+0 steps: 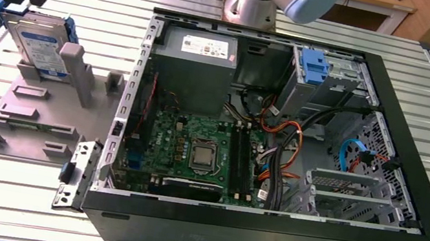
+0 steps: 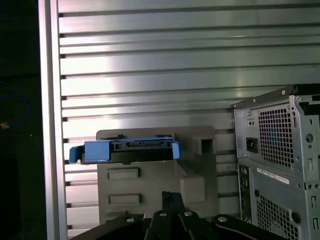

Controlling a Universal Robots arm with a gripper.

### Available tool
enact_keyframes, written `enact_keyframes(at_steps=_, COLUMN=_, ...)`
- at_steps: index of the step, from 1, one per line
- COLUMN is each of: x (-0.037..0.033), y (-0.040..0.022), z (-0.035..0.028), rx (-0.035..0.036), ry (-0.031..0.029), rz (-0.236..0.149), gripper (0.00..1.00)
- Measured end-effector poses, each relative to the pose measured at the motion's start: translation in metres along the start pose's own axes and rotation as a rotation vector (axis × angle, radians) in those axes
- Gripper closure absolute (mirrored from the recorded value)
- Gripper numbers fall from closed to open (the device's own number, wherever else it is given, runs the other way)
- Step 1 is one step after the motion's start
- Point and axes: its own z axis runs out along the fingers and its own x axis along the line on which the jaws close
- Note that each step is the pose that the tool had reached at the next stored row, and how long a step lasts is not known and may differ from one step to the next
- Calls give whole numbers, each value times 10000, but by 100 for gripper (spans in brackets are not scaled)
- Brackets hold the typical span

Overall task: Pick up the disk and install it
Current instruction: 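Reach for the disk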

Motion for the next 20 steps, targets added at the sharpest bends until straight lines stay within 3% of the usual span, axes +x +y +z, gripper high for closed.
enact_keyframes(at_steps=20, x=300, y=175, z=271, rx=0, ry=-1, rz=0, gripper=89)
